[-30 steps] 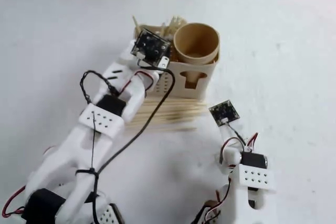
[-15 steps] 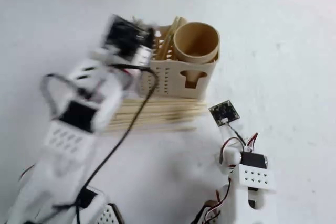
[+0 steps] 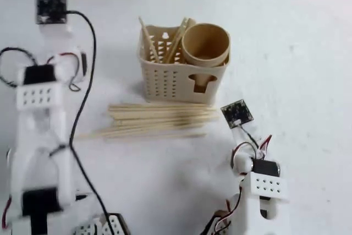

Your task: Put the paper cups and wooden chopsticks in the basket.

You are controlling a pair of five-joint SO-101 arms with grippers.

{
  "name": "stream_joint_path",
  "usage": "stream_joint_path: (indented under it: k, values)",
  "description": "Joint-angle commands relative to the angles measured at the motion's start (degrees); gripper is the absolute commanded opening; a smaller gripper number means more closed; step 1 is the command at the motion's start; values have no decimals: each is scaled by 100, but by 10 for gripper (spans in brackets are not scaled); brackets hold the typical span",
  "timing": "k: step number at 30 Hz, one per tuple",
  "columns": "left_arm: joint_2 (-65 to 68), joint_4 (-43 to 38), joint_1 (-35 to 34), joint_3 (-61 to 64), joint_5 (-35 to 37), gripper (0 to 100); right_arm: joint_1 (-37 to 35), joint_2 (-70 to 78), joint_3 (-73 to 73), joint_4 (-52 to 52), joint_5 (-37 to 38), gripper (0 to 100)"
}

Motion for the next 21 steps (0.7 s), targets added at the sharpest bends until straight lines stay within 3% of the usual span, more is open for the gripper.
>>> stream_joint_path:
  k: [1, 5, 10, 15, 21]
  values:
    - [1367, -202, -22, -35, 413, 61, -22, -31, -695, 303, 53, 74]
    - [2202, -624, -40, -202, 589, 62, -796, -22, -1873, 1552, 62, 74]
    - [2633, -818, -180, -387, 607, 62, -2492, -13, -3147, 2686, 53, 149]
    - [2914, -1169, -488, -404, 615, 62, -4127, 514, -3833, 2818, 53, 214]
    - [3046, -1169, -541, -448, 615, 62, -4585, 2563, -4686, 2237, 413, 215]
